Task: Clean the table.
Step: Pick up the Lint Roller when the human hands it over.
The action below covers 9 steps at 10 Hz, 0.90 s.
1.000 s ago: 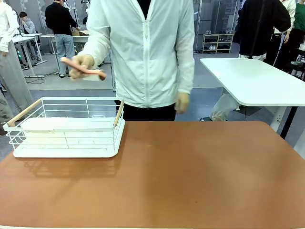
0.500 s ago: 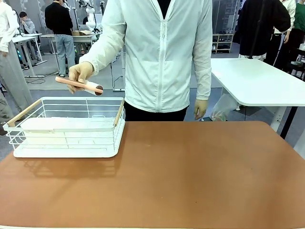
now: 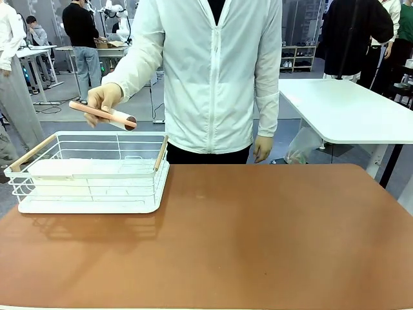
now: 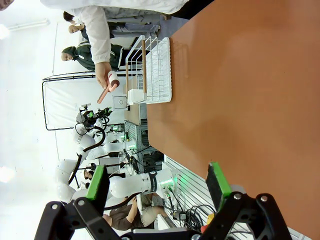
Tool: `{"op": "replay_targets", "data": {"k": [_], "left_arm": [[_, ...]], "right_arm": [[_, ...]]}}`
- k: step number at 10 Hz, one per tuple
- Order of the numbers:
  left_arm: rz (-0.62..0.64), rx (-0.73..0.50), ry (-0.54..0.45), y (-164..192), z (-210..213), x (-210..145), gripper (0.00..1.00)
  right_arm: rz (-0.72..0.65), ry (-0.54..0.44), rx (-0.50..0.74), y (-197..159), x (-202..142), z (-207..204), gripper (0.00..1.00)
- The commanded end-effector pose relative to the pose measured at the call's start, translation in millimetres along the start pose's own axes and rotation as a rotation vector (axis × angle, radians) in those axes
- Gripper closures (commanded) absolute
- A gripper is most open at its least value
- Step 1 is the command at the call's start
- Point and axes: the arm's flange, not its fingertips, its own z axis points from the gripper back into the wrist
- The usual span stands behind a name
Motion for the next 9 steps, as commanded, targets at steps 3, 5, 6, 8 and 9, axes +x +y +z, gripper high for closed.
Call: {"op": "replay_targets", "data": {"k": [3, 5, 6, 8, 9], "left_arm": [[0.052, 0.102, -0.095, -17, -13, 1, 0.0], [0.156, 0.139, -0.121, -55, -27, -1, 0.0], [0.223, 0.18, -0.152, -65, -35, -2, 0.0], [0.293, 0.237, -0.197, -80, -52, -4, 0.0], [0.318, 0.255, -0.235, -89, -61, -4, 0.0]], "right_arm": [[0.005, 0.001, 0.011, 1, 0, 0, 0.0], [0.005, 0.001, 0.011, 1, 0, 0, 0.0], [0.005, 0.001, 0.011, 1, 0, 0, 0.0], [0.005, 0.001, 0.011, 1, 0, 0, 0.0], [0.005, 0.001, 0.011, 1, 0, 0, 0.0]]}}
